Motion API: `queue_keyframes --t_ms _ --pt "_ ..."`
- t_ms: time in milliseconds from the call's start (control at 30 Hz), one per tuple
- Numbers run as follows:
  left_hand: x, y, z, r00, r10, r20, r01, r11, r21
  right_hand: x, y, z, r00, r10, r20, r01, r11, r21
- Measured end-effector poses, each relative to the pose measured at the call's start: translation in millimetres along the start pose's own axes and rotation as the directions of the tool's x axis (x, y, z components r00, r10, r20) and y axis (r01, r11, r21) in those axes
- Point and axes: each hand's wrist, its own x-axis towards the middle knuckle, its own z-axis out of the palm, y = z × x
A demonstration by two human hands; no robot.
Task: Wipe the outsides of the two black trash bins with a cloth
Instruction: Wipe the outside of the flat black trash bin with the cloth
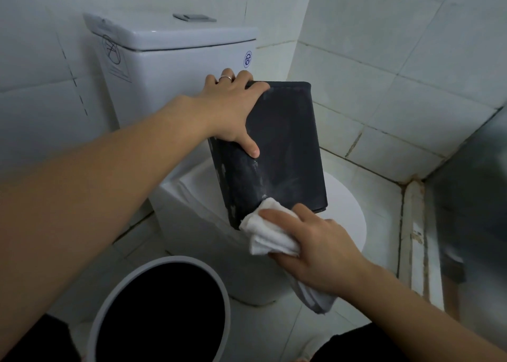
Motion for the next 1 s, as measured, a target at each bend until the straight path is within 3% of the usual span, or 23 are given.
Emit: queue_keyframes --t_ms 267,467,667,867,1000 --pt "-3 3 -1 0.999 0.022 -0.026 -0.022 1.000 0.006 35 -7 -14 0.992 0.042 -0.116 -0.027 0.991 0.132" --pt "-3 -2 -1 1.000 0.003 -0.009 -0.003 1.000 0.005 7 3 -1 0.999 0.000 -0.049 0.008 0.987 0.163" --pt "-5 -2 0 1.000 0.012 -0.024 -0.012 1.000 0.003 39 1 -10 0.978 0.097 -0.186 -0.045 0.963 0.267" --pt "-6 -5 0 1.000 -0.005 -0.005 0.005 1.000 -0.010 15 -2 -2 0.999 -0.007 -0.035 0.011 0.992 0.124" --pt "-3 2 -2 1.000 0.012 -0.021 -0.012 1.000 0.016 13 2 -4 0.999 -0.010 -0.038 0.013 0.998 0.063"
